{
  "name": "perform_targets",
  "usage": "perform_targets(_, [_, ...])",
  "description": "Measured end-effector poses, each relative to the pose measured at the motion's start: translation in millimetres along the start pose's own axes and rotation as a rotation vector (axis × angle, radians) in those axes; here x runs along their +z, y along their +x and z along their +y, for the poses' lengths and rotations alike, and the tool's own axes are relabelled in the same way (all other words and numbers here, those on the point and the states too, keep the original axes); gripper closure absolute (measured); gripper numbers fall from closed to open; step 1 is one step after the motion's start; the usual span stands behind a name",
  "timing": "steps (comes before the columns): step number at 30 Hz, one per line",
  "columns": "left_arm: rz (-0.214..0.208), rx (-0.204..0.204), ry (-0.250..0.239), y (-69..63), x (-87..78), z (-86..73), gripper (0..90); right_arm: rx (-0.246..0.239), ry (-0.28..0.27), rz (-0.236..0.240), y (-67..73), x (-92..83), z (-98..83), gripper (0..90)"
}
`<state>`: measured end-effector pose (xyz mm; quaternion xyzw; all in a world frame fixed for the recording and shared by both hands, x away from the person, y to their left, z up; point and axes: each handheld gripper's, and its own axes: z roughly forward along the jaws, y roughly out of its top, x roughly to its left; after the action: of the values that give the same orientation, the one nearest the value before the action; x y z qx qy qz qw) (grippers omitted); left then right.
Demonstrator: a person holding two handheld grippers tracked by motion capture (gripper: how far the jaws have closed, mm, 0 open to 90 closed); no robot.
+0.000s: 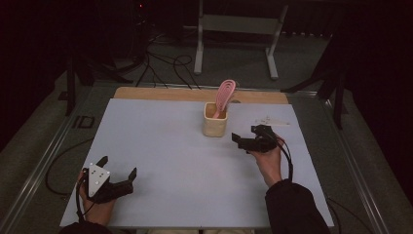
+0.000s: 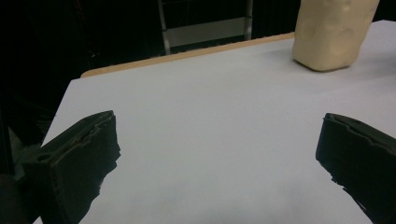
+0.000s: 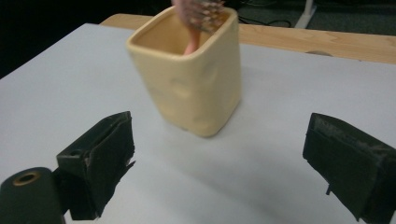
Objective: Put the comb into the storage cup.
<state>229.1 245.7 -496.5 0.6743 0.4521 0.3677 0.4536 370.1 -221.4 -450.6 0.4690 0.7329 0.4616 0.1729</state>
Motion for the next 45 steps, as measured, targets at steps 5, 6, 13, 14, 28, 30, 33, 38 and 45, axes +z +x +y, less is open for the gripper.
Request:
perform_targets(5, [0.001, -0.007, 0.005, 0.7, 0.2, -0.3, 0.1, -0.039, -0.023, 0.002, 7.6, -17.8, -11.8, 8.6])
perform_targets(6, [0.001, -0.006, 0.006, 0.5, 0.2, -0.3, 0.1, -0.045, -0.027, 0.004, 9.2, -22.8, -15.6, 8.6])
perform_targets(13, [0.002, -0.009, 0.009, 0.3, -0.1, -0.6, 0.1, -0.094, -0.045, 0.005, 17.7, -46.5, -37.0, 8.6])
perform_targets(14, [0.002, -0.012, 0.008, 0.4, -0.2, -0.6, 0.1, -0.098, -0.051, 0.004, 18.2, -50.1, -40.9, 8.6])
perform_targets(28, [-0.019, -0.035, 0.000, 2.6, -1.2, -0.7, 0.1, -0.123, -0.122, 0.034, 14.3, -78.3, -83.4, 8.9])
perform_targets(30, [-0.028, -0.036, -0.003, 3.1, -1.2, -0.5, 0.1, -0.128, -0.136, 0.030, 14.2, -81.4, -85.2, 8.9])
perform_targets(33, [-0.037, -0.038, 0.000, 3.3, -0.7, -0.5, 0.0, -0.144, -0.144, 0.015, 14.9, -84.4, -89.3, 8.9])
perform_targets(38, [-0.051, -0.031, 0.004, 2.8, -0.1, -0.4, 0.1, -0.131, -0.142, 0.014, 14.5, -83.9, -97.6, 8.8])
perform_targets(45, [-0.065, -0.036, 0.015, 2.9, 2.1, -1.5, 0.1, -0.142, -0.139, -0.005, 15.6, -86.2, -103.6, 8.8])
